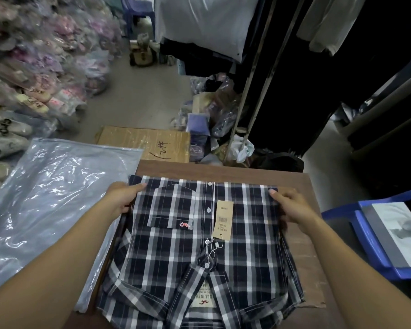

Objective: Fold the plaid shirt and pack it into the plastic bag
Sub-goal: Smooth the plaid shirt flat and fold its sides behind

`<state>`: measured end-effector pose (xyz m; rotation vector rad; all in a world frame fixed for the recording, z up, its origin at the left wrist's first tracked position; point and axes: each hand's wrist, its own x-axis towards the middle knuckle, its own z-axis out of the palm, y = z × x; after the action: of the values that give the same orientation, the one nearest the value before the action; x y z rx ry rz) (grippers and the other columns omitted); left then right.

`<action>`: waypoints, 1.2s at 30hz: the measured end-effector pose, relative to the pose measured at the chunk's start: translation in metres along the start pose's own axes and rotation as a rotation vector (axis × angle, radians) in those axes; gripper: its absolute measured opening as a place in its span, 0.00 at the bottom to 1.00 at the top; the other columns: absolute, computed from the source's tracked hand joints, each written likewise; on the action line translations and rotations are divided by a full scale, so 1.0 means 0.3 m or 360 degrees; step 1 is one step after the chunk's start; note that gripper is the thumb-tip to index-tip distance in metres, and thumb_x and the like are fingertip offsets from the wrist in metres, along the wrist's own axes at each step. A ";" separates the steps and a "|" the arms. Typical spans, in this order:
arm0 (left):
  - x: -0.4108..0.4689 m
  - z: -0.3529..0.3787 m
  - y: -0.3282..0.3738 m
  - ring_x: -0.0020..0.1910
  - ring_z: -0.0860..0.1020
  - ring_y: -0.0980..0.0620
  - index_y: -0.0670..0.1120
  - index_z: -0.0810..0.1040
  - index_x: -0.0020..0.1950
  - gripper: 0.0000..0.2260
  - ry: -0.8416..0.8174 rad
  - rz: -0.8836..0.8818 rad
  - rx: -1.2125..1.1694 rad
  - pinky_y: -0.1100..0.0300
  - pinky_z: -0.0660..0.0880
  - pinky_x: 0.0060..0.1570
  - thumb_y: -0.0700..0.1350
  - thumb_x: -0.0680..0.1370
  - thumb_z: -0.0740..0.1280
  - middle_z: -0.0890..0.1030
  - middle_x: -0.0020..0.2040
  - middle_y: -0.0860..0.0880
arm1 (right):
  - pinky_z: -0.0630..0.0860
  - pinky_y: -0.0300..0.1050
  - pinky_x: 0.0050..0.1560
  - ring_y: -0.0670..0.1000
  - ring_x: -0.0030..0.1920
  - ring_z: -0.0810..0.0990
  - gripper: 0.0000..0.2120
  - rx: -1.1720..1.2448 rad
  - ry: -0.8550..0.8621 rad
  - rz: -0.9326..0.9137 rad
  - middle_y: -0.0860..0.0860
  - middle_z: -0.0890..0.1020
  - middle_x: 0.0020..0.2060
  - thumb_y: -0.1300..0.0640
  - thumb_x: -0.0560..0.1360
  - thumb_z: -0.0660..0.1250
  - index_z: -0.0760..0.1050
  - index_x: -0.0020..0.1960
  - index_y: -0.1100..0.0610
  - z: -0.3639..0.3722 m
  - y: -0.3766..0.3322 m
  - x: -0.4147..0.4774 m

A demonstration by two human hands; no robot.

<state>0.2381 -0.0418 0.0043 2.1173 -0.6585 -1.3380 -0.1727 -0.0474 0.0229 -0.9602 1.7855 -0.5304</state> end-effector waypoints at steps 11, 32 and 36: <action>-0.046 0.116 0.069 0.71 0.65 0.42 0.45 0.63 0.74 0.33 0.0692 0.0755 0.0718 0.44 0.70 0.66 0.55 0.74 0.71 0.66 0.73 0.42 | 0.77 0.53 0.59 0.54 0.52 0.79 0.18 -0.0147 0.0244 -0.0058 0.53 0.79 0.51 0.49 0.76 0.71 0.74 0.60 0.57 0.037 -0.008 0.119; -0.172 0.552 0.060 0.79 0.40 0.43 0.52 0.41 0.80 0.51 -0.0626 0.1250 0.1940 0.42 0.41 0.76 0.78 0.67 0.57 0.41 0.81 0.49 | 0.75 0.45 0.43 0.51 0.47 0.77 0.20 -0.0400 0.0230 0.0096 0.53 0.79 0.49 0.60 0.76 0.71 0.69 0.66 0.58 -0.067 0.014 0.006; -0.108 0.575 0.092 0.79 0.40 0.42 0.50 0.43 0.80 0.34 -0.0185 0.1503 0.1863 0.43 0.39 0.76 0.66 0.80 0.47 0.44 0.82 0.47 | 0.62 0.57 0.73 0.58 0.75 0.59 0.29 -0.1312 0.0500 -0.0684 0.55 0.63 0.75 0.43 0.78 0.62 0.61 0.76 0.50 0.019 0.013 0.034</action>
<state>0.0645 -0.0727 -0.0179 1.8666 -2.5256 -0.4993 -0.1708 -0.0530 0.0120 -1.9421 2.1287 -0.1869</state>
